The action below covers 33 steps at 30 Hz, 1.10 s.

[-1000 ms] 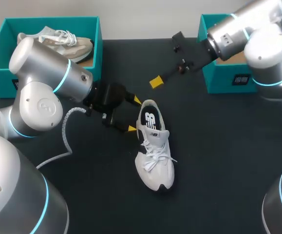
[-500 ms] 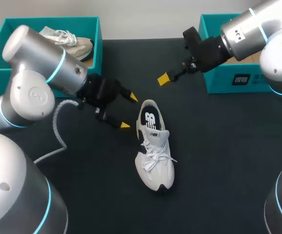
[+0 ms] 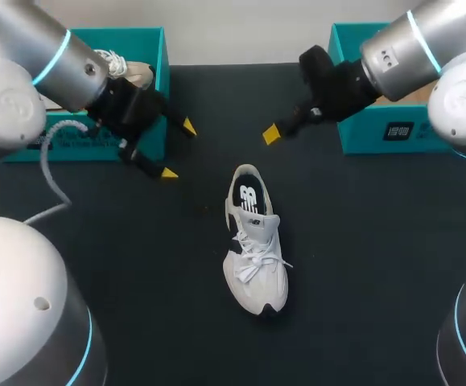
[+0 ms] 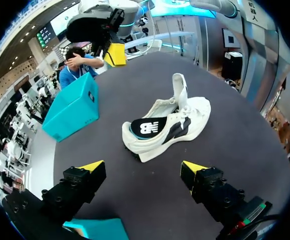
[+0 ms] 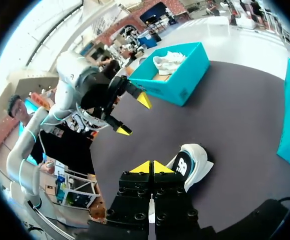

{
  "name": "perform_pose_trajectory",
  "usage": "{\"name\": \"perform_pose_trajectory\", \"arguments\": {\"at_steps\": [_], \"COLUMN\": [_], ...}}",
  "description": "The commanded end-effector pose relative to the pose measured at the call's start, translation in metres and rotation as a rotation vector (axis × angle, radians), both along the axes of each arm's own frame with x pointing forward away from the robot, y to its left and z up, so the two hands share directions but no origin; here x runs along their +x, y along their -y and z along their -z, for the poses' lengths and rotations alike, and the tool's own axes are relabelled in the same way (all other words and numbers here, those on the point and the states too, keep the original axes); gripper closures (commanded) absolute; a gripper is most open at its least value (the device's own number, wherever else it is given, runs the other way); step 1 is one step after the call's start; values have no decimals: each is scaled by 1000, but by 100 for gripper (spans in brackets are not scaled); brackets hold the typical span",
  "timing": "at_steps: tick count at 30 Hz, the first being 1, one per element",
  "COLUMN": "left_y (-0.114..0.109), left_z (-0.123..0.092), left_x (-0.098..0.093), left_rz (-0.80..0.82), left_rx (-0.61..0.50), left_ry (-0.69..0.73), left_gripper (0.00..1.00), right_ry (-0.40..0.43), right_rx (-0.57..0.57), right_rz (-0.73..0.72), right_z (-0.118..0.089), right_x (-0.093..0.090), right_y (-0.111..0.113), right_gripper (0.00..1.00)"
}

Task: Take the shoe out of the shoebox, open the shoe tongue, remove and reinsert the insole, then place the shoe into the shoebox

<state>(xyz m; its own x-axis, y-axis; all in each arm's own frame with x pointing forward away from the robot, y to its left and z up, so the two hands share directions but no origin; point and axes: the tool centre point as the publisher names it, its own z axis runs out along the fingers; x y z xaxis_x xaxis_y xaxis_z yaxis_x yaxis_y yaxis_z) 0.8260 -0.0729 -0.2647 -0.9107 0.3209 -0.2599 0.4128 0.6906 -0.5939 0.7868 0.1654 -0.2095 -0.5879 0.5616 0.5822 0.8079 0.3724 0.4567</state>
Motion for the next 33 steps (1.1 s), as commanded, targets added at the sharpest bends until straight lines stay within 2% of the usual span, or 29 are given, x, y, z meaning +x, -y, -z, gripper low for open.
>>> {"name": "perform_pose_trajectory", "arguments": {"at_steps": [1,6,12,17,18,33], "left_y": [-15,-17,-25,-31,-31,-25], "left_z": [-21,-31,-43,-52,-52,-53], "left_x": [-8,-8,-5,-3,-2,4], "left_rz": [-11,-32,-13,-20,-22,-3], "left_rx": [-11,-6,-7,-29,-27,-8], "left_ry": [-1,-7,-2,11,11,-11], "left_gripper": [0,0,0,0,0,0], "right_ry": [-4,-30,-45,-8,15,17], "right_rx": [-206,-355,-440,-517,-567,-576], "right_rz": [120,173,227,277,294,286], "right_z": [18,36,53,55,55,55], "right_x": [-3,-6,-15,-22,-23,-25], "right_y": [-20,-30,-35,-35,-35,-35], "right_gripper": [100,100,100,100,100,100]}}
